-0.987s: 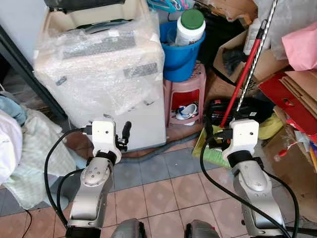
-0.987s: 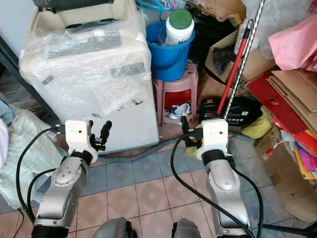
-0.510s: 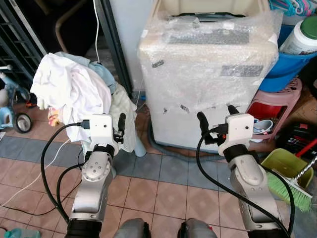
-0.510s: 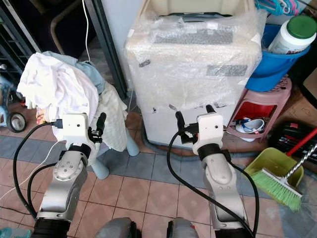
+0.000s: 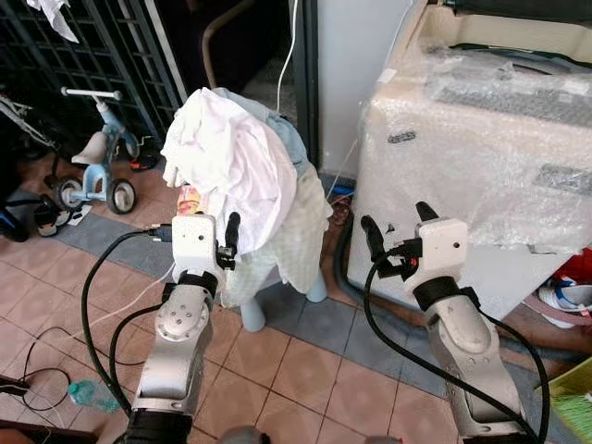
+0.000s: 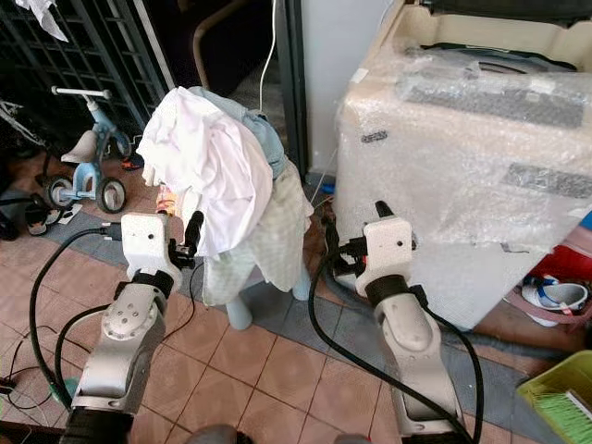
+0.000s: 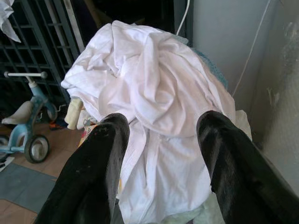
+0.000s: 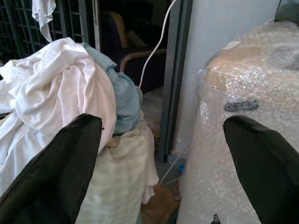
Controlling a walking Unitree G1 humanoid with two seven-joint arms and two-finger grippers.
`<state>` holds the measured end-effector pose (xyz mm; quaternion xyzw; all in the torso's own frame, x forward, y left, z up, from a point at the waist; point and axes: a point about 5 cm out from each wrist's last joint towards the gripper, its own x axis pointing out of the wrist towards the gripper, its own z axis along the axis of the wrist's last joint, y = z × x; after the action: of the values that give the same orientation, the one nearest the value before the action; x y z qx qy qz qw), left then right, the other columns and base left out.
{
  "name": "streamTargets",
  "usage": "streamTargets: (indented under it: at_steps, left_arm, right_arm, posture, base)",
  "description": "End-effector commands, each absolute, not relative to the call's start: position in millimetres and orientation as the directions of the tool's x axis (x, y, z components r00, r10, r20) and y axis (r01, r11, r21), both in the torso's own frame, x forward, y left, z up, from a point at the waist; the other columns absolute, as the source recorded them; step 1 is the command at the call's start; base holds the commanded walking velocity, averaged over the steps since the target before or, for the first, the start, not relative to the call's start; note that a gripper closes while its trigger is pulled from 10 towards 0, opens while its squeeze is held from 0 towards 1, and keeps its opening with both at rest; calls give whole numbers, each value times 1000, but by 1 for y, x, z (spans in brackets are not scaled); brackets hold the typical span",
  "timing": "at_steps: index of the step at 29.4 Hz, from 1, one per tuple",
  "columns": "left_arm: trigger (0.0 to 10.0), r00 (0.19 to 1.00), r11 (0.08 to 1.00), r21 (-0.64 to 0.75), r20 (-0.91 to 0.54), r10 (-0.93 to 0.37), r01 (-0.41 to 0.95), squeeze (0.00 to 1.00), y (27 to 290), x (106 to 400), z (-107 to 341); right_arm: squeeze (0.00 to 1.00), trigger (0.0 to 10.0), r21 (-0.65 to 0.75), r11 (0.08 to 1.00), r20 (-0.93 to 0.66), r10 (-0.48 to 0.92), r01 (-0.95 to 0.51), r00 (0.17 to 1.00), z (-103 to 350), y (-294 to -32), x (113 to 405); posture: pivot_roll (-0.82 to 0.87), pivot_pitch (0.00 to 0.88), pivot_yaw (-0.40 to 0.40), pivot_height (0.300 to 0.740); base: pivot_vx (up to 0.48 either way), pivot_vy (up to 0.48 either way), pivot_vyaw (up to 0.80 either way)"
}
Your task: Clothes washing
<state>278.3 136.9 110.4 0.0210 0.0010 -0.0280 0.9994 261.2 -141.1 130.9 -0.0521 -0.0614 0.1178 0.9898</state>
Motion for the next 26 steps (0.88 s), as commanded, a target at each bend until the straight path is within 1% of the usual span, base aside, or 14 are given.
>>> streamTargets:
  at_steps: [1,7,8,12,14,16,20,26]
  left_arm:
    - [10000,999,999,43,-31,-28,29,0,144,277,106]
    - [10000,999,999,41,-34,-27,28,0,142,276,105]
    - [10000,999,999,39,-37,-20,21,0,142,276,104]
    - [10000,998,1000,25,-61,-2,4,0,142,276,102]
    - [10000,998,1000,22,-67,4,-2,0,142,276,101]
    - [10000,998,1000,22,-63,3,-2,0,141,276,101]
    - [10000,998,1000,30,-55,7,-5,0,141,276,102]
    - [10000,998,999,34,-61,23,-21,0,140,274,102]
  right_arm:
    - [0,10000,-156,947,140,302,-280,943,138,-130,262]
    - [0,10000,-129,951,134,297,-281,945,137,-131,265]
    - [0,10000,-119,952,130,297,-282,946,136,-132,265]
    - [0,10000,-130,943,121,321,-305,939,135,-129,265]
    - [0,10000,-126,940,113,330,-316,937,133,-128,264]
    - [0,10000,-153,929,103,354,-337,930,131,-125,263]
    - [0,10000,-131,922,94,378,-364,921,128,-120,261]
    - [0,10000,-128,910,71,404,-394,912,123,-116,261]
  posture:
    - [-79,100,59,740]
    - [-75,102,56,740]
    - [-74,102,53,740]
    - [-72,104,47,740]
    - [-69,103,44,740]
    - [-61,102,36,740]
    - [-55,104,33,740]
    - [-40,99,17,740]
  base:
    - [442,0,800]
    - [431,0,800]
    - [420,0,0]
    - [332,343,105]
    - [0,420,419]
    - [0,472,778]
    - [0,459,781]
    - [0,0,780]
